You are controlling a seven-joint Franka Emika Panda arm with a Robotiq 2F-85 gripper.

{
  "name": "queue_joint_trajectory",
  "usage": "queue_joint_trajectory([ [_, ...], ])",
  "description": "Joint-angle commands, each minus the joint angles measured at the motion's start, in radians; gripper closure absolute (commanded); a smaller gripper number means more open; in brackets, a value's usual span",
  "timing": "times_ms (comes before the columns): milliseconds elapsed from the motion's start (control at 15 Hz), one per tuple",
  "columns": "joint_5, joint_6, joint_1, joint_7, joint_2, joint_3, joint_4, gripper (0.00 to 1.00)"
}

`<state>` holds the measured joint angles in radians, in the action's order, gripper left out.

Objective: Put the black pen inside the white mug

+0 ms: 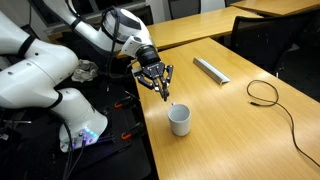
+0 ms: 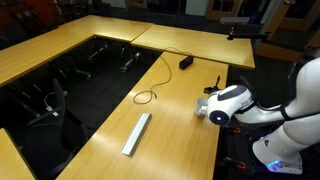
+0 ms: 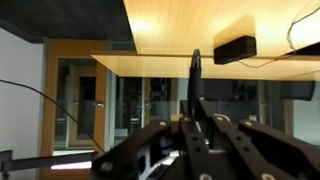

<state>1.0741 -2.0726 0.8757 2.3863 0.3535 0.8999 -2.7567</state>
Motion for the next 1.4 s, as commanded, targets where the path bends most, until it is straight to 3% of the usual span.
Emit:
queue_joint_trajectory([
  [0,0.132,0.202,-0.163,0.154,-0.24,-0.159,0.08,0.97],
  [267,0.182,0.335,-0.471,0.271,-0.425,-0.455,0.17,0.97],
  [333,0.15,0.328,-0.55,0.217,-0.406,-0.537,0.2,0.97],
  [533,0.153,0.359,-0.693,0.214,-0.468,-0.676,0.3,0.97],
  [933,0.098,0.468,-0.84,0.211,-0.576,-0.783,0.408,0.97],
  [1333,-0.022,0.541,-0.881,0.214,-0.668,-0.823,0.495,0.97],
])
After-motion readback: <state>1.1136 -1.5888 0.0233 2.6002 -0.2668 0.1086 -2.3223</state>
